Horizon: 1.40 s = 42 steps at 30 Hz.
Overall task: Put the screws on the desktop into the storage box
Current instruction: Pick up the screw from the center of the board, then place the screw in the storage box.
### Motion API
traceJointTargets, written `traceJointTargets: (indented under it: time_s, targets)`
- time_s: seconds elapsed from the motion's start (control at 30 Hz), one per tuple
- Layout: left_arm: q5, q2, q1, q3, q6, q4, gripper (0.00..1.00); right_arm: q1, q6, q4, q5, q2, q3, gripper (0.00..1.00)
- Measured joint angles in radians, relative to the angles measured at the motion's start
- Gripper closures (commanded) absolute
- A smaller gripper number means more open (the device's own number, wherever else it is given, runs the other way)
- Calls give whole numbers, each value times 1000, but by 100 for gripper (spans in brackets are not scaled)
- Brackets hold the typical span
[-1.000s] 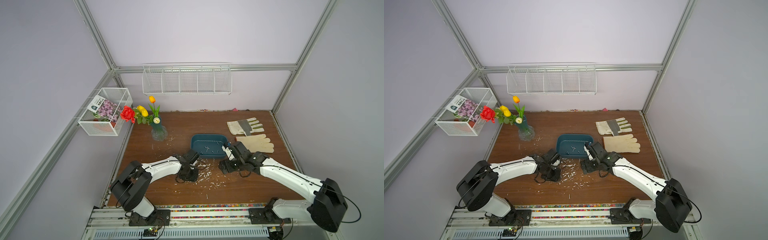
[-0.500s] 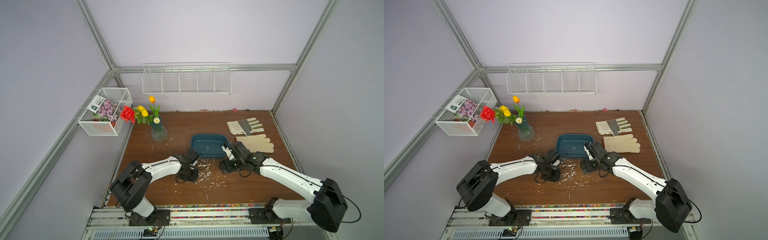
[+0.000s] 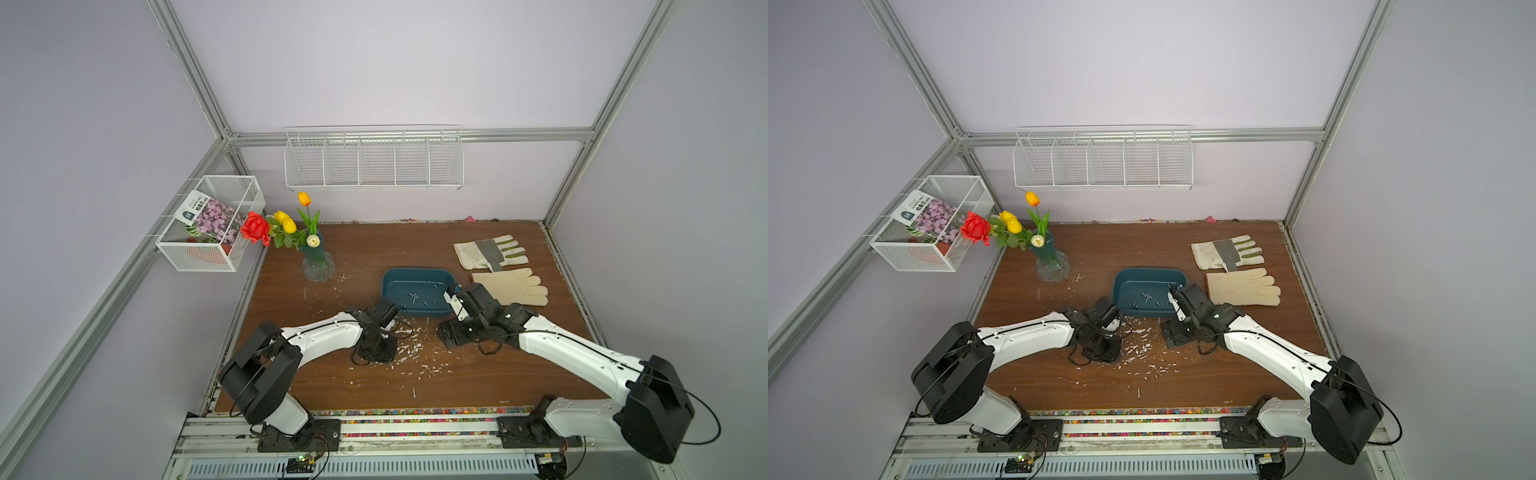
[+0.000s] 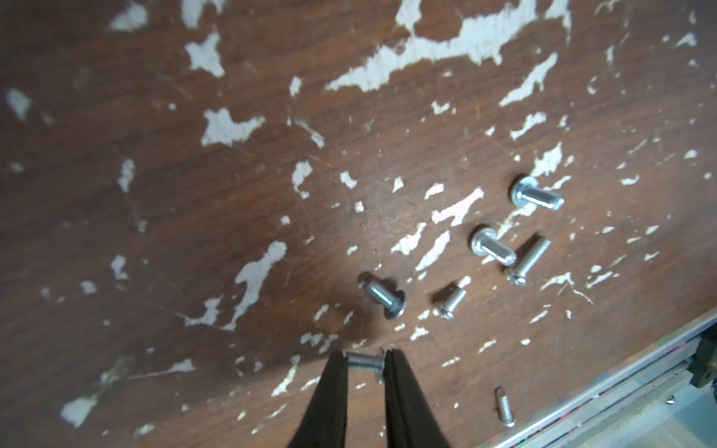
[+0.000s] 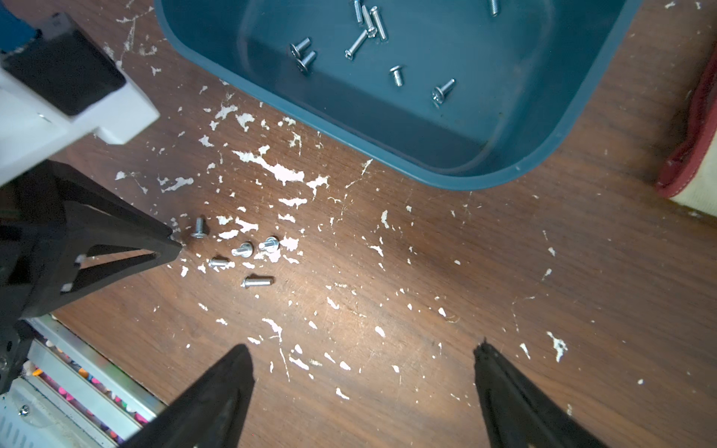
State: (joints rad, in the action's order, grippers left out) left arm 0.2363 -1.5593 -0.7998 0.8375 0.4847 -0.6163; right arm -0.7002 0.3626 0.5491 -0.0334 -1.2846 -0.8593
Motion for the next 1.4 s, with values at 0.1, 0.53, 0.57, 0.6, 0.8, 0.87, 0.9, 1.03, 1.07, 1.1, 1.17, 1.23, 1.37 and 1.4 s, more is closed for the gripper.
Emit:
traceJointTargets:
  time_s: [0.1,0.53,0.57,0.6,0.8,0.87,0.9,1.03,1.07,1.1,1.17,1.23,1.37,1.4]
  targets:
    - [0,5,0,12,-2,-8,80,0,0,0,0,0,0,8]
    - [-4,-37,23,222,-79,-89,81,0,0,9,14,2,0,8]
    - [-4,-48,29,242,-83,-94,81,0,0,9,15,2,0,8]
    - [-4,-63,35,269,-91,-102,81,0,0,10,15,3,0,8]
    - [-3,-135,80,439,-130,-127,81,0,0,14,18,16,0,8]
    - [0,-156,100,494,-136,-126,81,0,0,15,18,20,0,8]
    - [2,-168,110,523,-141,-126,81,0,0,15,19,21,0,8]
    - [7,-231,136,637,-154,-127,81,0,0,16,19,27,1,8]
    - [8,-245,137,656,-157,-126,81,0,0,16,22,29,2,8]
    - [9,-261,138,676,-161,-127,81,0,0,16,24,31,2,8]
    - [15,-287,140,703,-168,-127,79,0,0,16,26,32,2,8]
    - [22,-308,145,716,-170,-126,75,0,0,16,27,33,2,8]
    - [34,-317,159,717,-176,-125,57,0,0,16,30,33,2,8]
    - [36,-317,163,717,-176,-124,54,0,0,16,30,33,2,8]
